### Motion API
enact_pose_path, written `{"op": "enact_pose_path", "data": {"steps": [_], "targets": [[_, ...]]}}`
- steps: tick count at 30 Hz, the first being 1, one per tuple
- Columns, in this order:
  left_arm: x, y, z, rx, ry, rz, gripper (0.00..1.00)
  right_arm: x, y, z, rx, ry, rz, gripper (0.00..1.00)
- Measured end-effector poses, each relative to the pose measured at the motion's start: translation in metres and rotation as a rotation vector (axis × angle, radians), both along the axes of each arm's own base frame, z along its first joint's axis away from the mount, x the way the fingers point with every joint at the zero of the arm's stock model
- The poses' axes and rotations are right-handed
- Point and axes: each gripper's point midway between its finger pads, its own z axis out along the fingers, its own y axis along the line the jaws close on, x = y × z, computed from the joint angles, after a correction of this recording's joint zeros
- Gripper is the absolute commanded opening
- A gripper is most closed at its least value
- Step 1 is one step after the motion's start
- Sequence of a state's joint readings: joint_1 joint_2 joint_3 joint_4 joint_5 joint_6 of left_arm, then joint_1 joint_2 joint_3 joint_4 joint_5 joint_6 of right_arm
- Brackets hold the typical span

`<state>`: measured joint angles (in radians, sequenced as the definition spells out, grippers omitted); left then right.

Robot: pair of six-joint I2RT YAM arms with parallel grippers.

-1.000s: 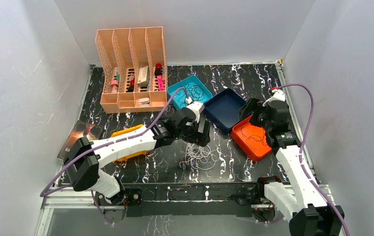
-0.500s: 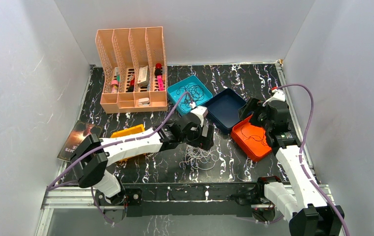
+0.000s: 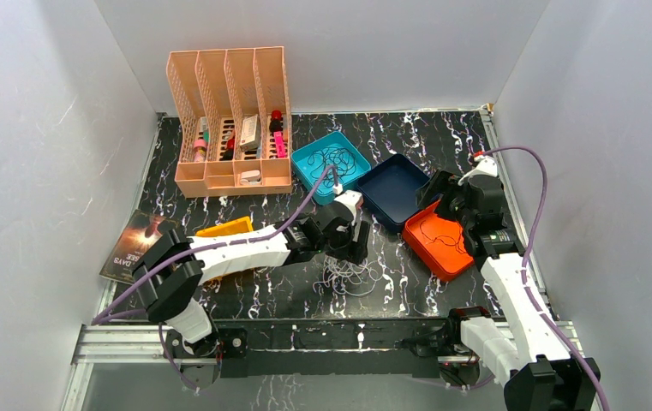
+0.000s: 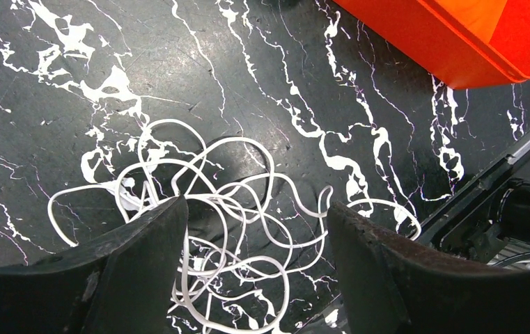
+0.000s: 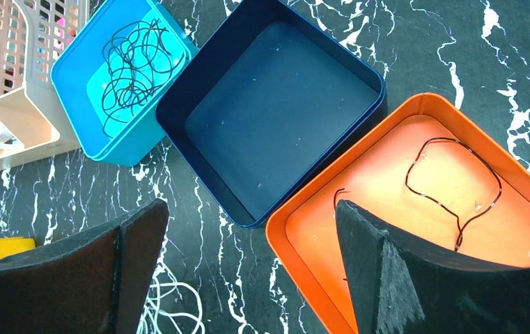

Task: Untangle the cables

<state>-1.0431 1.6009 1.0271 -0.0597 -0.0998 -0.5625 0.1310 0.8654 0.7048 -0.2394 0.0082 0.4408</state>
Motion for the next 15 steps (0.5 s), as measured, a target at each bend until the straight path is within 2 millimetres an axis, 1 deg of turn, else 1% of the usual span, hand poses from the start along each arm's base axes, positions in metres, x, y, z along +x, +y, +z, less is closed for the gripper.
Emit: {"op": "enact_pose_path", "data": {"steps": [6, 9, 15], "targets": [[0.002, 0.001, -0.006, 0.016, -0.002, 0.011, 0.49, 0.000, -0.001, 0.000, -0.003, -0.001, -0.006, 0.98], [0.004, 0.004, -0.007, 0.028, -0.011, 0.023, 0.41, 0.000, -0.002, 0.001, -0.004, -0.003, -0.008, 0.98], [0.011, 0.015, -0.011, 0.077, -0.037, 0.048, 0.24, 0.000, -0.002, 0.001, -0.005, -0.003, -0.010, 0.98]]}}
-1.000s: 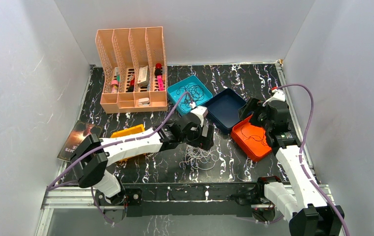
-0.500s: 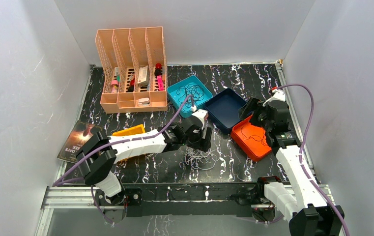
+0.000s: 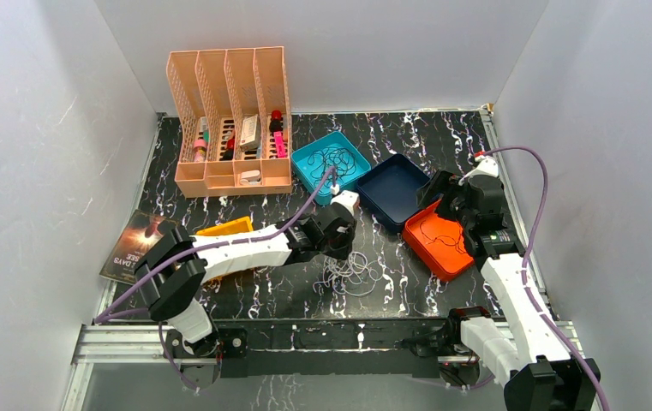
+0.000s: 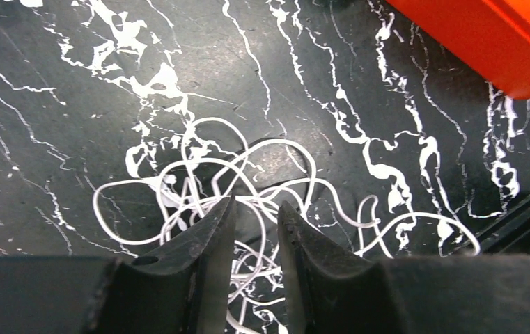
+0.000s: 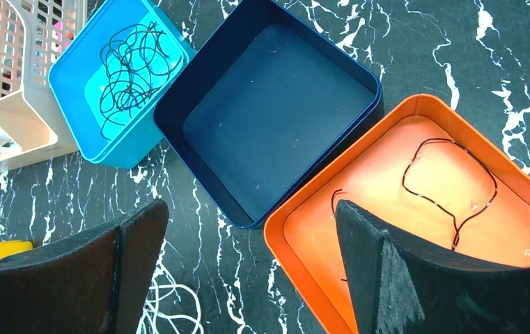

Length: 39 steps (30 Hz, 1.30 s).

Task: Untangle the cables

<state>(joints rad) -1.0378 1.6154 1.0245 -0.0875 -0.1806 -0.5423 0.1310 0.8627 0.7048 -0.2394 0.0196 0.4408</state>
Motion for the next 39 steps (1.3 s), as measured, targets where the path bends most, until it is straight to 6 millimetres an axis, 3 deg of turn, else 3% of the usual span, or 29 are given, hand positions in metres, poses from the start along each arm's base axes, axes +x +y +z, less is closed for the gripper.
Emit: {"op": "enact_pose_path", "data": {"steps": [5, 9, 12, 13, 17, 23, 28, 34, 39], "targets": [[0.012, 0.015, 0.000, 0.033, -0.015, 0.030, 0.13, 0.000, 0.000, 0.000, 0.000, 0.000, 0.000, 0.98], [0.026, 0.030, 0.009, 0.037, -0.032, 0.068, 0.14, 0.000, 0.000, 0.000, 0.000, 0.000, 0.000, 0.98], [0.036, 0.040, 0.020, 0.027, -0.053, 0.087, 0.27, 0.000, 0.000, 0.001, 0.000, -0.002, 0.000, 0.98], [0.038, 0.042, 0.024, 0.022, -0.062, 0.088, 0.35, 0.000, 0.000, 0.001, 0.000, -0.004, 0.000, 0.98], [0.035, 0.038, 0.031, -0.003, -0.061, 0.042, 0.58, 0.000, 0.000, 0.001, 0.001, -0.004, 0.000, 0.98], [0.012, 0.017, 0.034, -0.040, -0.040, -0.057, 0.73, 0.000, 0.000, 0.001, 0.001, -0.004, 0.000, 0.98], [-0.015, 0.003, 0.027, -0.047, -0.018, -0.139, 0.76, 0.000, 0.000, 0.001, 0.002, -0.004, 0.000, 0.98], [-0.025, 0.027, 0.001, 0.048, 0.012, -0.122, 0.77, -0.001, 0.001, 0.001, 0.006, -0.003, 0.006, 0.98], [-0.023, 0.037, -0.004, 0.092, 0.004, -0.097, 0.63, 0.000, 0.004, 0.001, 0.014, 0.000, 0.015, 0.98]]}}
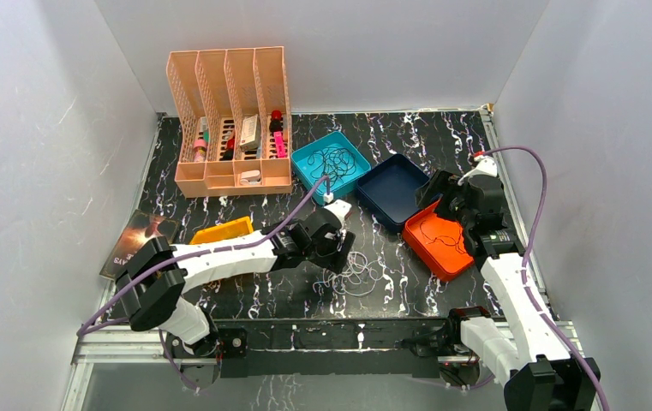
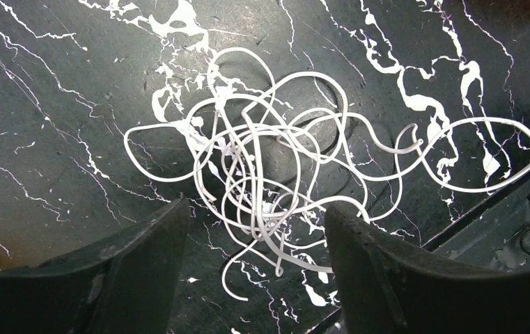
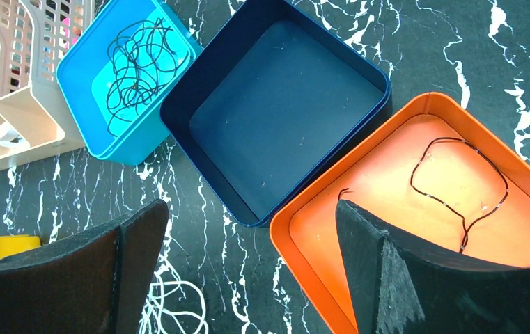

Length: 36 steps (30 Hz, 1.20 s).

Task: Untangle the cables

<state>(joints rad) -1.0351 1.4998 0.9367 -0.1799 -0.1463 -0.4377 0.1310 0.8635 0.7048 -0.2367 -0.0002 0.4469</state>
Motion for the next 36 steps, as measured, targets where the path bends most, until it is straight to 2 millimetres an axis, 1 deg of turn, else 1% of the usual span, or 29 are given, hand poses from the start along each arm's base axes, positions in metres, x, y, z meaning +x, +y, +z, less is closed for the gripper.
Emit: {"op": "enact_pose_path", "data": {"steps": [3, 5, 7, 9, 14, 17, 18, 21, 25, 29, 32, 36], "targets": [[0.000, -0.001, -0.002, 0.005, 0.001, -0.004, 0.48, 0.000, 0.001, -0.001, 0.002, 0.004, 0.002, 0.98], [0.001, -0.002, -0.006, 0.014, 0.005, -0.008, 0.35, 0.000, 0.001, -0.001, 0.002, 0.004, 0.002, 0.98], [0.002, -0.004, -0.009, 0.022, 0.007, -0.013, 0.26, 0.000, 0.000, -0.001, 0.001, 0.004, 0.002, 0.98], [0.004, -0.006, -0.008, 0.027, 0.002, -0.019, 0.20, 0.000, 0.000, -0.001, 0.000, 0.004, 0.003, 0.98], [0.012, -0.008, 0.001, 0.031, -0.035, -0.018, 0.13, 0.000, 0.001, -0.001, 0.002, 0.004, 0.008, 0.98], [0.018, -0.004, 0.003, 0.040, -0.049, -0.001, 0.02, -0.002, 0.008, 0.000, 0.018, 0.006, 0.047, 0.98], [0.019, -0.002, 0.003, 0.045, -0.050, 0.003, 0.00, -0.004, 0.012, 0.000, 0.026, 0.008, 0.067, 0.98], [0.028, 0.007, 0.005, 0.048, -0.051, 0.034, 0.00, -0.007, 0.022, -0.004, 0.048, 0.028, 0.128, 0.98], [0.048, 0.022, 0.015, 0.026, -0.064, 0.101, 0.00, -0.012, 0.035, -0.015, 0.067, 0.084, 0.213, 0.97], [0.062, 0.038, 0.023, 0.001, -0.075, 0.156, 0.00, -0.023, 0.049, -0.024, 0.098, 0.138, 0.302, 0.96], [0.065, 0.050, 0.021, 0.003, -0.071, 0.183, 0.00, -0.031, 0.059, -0.025, 0.118, 0.157, 0.364, 0.96], [0.062, 0.054, 0.014, 0.014, -0.056, 0.183, 0.00, -0.045, 0.078, -0.029, 0.130, 0.188, 0.453, 0.95]]}}
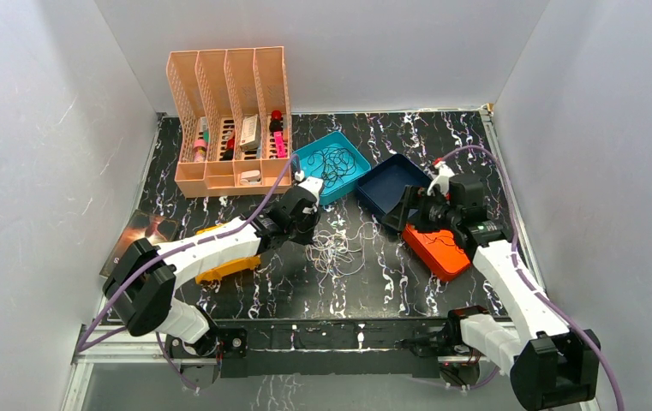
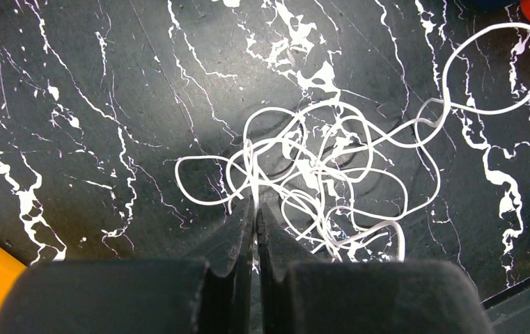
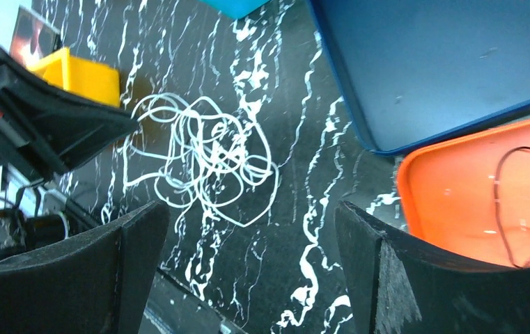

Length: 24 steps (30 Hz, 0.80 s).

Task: Untangle the cables

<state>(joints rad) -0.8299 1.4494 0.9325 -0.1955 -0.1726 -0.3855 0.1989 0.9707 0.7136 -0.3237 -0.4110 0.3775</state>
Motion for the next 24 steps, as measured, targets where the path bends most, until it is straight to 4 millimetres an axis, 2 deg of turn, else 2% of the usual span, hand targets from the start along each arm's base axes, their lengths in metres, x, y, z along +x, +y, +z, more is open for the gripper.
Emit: {"op": "enact_pose_path", "data": {"steps": [8, 16, 24], "targets": [[-0.001, 0.002, -0.003, 0.004, 0.006, 0.002, 0.00, -0.025, 0.035, -0.010, 0.005, 0.054, 0.116, 0.92], [-0.001, 0.002, -0.003, 0.000, 0.009, 0.008, 0.00, -0.038, 0.035, -0.036, 0.003, 0.143, 0.092, 0.88], [-0.001, 0.000, -0.003, -0.008, 0.008, 0.007, 0.00, -0.032, 0.046, -0.049, 0.056, 0.168, 0.104, 0.76]]}}
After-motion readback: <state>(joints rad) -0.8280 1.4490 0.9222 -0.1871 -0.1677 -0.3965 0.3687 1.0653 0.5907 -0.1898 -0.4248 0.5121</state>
